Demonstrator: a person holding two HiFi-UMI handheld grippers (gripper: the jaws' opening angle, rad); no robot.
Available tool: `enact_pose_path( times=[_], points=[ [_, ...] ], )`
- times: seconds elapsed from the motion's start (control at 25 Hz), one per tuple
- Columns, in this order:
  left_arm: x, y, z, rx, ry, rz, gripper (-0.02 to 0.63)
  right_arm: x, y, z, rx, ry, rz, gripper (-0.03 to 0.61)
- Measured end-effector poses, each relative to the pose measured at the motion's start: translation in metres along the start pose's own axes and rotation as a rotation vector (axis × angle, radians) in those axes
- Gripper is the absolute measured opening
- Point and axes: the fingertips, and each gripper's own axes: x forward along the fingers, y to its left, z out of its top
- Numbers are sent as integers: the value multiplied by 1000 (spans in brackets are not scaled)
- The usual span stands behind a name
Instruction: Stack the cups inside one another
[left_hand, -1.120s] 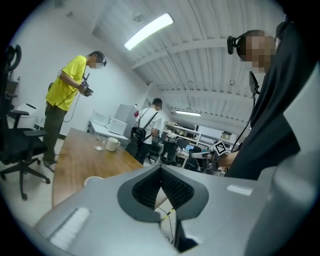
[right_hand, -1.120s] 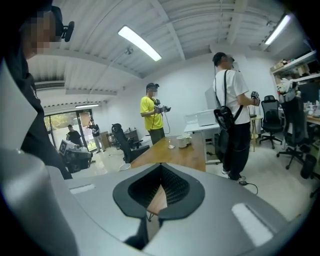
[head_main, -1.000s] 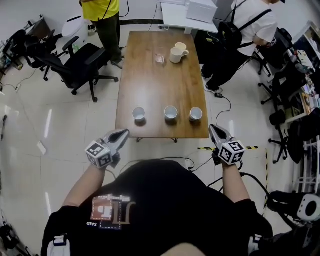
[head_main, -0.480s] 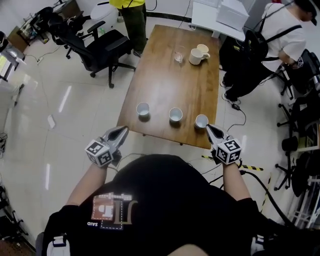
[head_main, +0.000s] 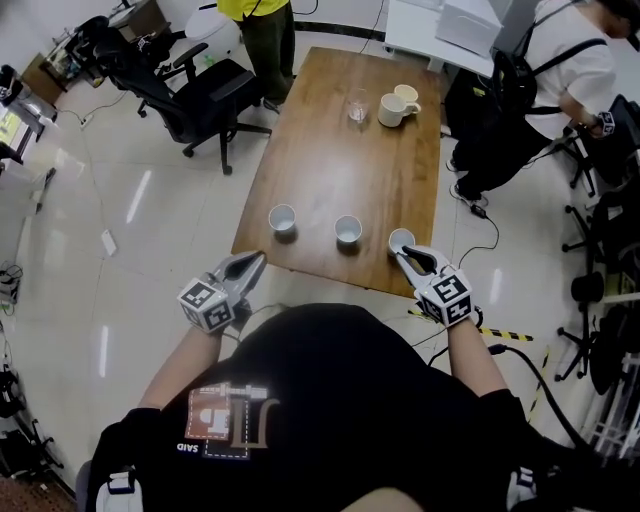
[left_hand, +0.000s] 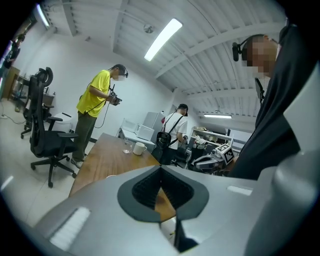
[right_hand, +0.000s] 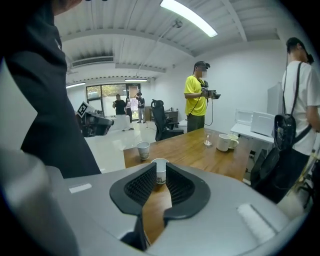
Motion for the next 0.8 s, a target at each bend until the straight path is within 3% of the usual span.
enact_pose_path(
  times=[0.16, 0.36, 0.56, 0.8],
  points=[
    [-2, 21, 9, 21, 9, -50, 3, 38, 26, 11, -116, 70, 9, 92],
    [-8, 47, 21, 35, 22, -89, 3, 103, 48, 6, -299, 236, 41, 130],
    [-27, 71, 18, 16, 39, -65, 2, 148, 53, -21, -456, 401, 43, 135],
    [-47, 85, 18, 2, 42, -18, 3, 174, 51, -46, -547, 513, 20, 135]
  ],
)
